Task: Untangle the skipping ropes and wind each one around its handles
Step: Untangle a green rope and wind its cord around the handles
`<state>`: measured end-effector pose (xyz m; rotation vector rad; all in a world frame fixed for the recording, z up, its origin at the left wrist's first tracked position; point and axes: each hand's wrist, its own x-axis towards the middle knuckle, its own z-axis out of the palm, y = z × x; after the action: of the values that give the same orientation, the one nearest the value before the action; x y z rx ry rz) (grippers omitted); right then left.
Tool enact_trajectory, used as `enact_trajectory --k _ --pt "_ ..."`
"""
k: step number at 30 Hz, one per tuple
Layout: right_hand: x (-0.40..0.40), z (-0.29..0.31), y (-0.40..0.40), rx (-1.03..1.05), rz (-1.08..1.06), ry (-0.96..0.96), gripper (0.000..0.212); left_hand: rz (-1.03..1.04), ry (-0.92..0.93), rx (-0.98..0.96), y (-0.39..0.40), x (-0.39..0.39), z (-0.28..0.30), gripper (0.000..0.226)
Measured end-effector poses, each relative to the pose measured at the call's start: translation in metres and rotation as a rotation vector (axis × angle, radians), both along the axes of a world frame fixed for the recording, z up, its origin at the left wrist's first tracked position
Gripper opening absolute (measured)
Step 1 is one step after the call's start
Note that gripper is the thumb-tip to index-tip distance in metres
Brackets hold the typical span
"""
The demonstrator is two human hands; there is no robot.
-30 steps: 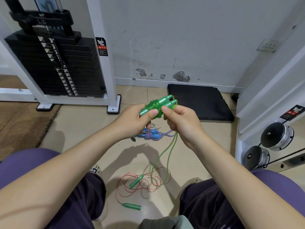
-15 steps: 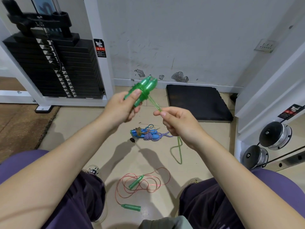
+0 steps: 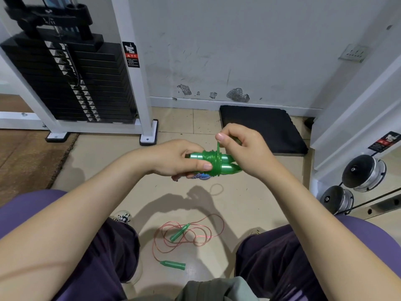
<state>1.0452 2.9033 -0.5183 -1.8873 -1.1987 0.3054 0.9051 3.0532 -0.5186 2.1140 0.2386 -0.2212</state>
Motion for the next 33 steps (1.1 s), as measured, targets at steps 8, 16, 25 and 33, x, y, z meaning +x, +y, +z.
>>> enact_trajectory --k 8,16,25,33 --pt "-0.010 -0.012 0.006 0.000 -0.073 0.141 0.027 0.036 0.038 -0.168 0.001 -0.004 -0.001 0.024" --pt "-0.020 -0.011 0.008 0.021 -0.048 0.129 0.020 0.126 0.039 -0.152 -0.007 -0.005 0.001 0.056" --pt "-0.016 0.001 0.002 0.095 0.002 0.419 0.012 0.109 -0.129 -0.173 -0.008 -0.005 0.002 0.039" --pt "-0.017 0.002 0.000 0.060 -0.024 0.607 0.022 0.130 -0.195 -0.169 -0.007 -0.004 -0.002 0.032"
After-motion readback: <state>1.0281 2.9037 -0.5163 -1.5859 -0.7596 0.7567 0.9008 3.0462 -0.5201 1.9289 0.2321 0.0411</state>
